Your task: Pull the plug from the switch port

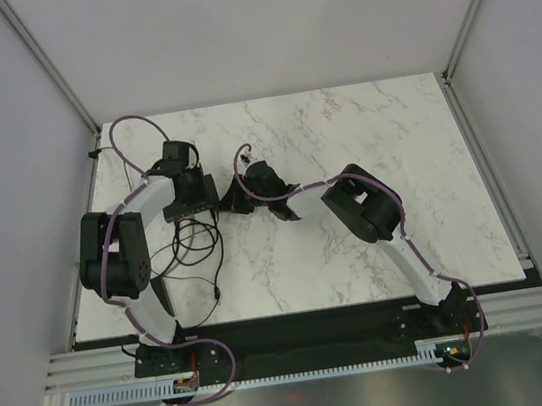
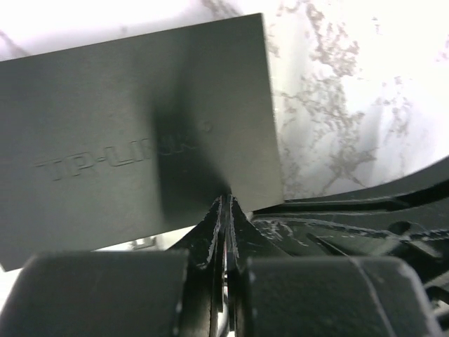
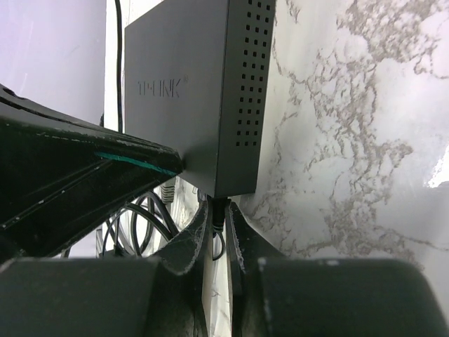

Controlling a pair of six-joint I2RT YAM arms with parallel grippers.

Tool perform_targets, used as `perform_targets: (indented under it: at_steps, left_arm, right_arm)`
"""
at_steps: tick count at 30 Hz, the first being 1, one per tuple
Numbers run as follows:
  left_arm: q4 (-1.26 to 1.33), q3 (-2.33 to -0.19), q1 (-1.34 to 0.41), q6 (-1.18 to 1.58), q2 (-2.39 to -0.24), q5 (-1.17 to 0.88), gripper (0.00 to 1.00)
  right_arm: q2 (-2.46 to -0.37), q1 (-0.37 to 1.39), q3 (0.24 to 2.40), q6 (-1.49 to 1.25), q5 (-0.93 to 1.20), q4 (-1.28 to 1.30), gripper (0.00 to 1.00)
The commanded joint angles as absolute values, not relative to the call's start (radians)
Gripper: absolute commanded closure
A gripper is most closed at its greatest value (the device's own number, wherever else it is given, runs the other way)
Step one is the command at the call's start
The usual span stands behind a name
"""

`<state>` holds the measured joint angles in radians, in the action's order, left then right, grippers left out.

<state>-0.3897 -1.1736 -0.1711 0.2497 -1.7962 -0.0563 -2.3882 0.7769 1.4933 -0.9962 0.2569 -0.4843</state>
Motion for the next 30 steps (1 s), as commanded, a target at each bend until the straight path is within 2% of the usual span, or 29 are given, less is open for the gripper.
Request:
perform_targets:
  at_steps: [1, 22, 24, 30]
  left_arm:
    - [-0.439, -1.181, -0.172, 0.199, -1.775, 0.098, 0.98]
    - [-0.439, -1.152, -0.216, 0.199, -1.77, 0.095, 0.98]
    - [-0.44, -1.169, -0.215, 0.219, -1.79, 0.005, 0.98]
    - [-0.439, -1.193, -0.216, 0.233, -1.839, -0.023, 0.98]
  right_arm:
    - [-2.414, 0.773, 1.511, -0.994, 0.255, -0.465, 0.93]
    - [-2.43, 0.767, 1.514, -1.006, 0.284, -0.485, 1.0]
    - [-2.431, 0.769, 1.514, -1.006, 0.285, -0.485, 1.0]
    - [-2.427, 0.769, 1.529, -0.982, 0.272, -0.411, 1.0]
